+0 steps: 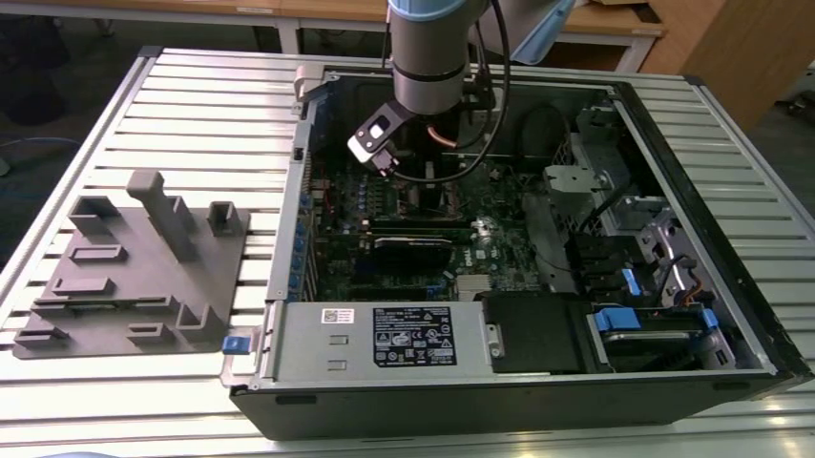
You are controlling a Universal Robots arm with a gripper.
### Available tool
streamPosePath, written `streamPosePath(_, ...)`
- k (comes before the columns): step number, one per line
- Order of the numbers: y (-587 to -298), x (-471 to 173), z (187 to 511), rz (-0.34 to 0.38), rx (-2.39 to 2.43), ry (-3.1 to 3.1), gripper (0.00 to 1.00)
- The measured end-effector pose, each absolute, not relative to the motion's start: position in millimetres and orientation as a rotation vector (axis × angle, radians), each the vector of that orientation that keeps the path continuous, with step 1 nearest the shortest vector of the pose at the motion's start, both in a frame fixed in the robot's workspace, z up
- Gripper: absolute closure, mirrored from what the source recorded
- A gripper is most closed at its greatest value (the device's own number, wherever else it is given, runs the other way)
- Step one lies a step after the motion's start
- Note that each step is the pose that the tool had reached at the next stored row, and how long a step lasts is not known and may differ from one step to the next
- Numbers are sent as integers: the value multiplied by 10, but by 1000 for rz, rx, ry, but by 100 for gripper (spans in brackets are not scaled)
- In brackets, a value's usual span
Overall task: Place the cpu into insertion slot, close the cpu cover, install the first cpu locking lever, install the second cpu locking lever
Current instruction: 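Place the cpu into insertion slot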
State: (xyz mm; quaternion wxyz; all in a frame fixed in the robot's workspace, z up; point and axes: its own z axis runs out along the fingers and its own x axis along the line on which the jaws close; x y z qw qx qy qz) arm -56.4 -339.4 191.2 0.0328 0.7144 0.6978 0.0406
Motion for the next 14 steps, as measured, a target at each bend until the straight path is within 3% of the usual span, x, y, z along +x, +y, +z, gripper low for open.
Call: streamPosePath(14,-3394,-564,1901,125,2199,2148,46)
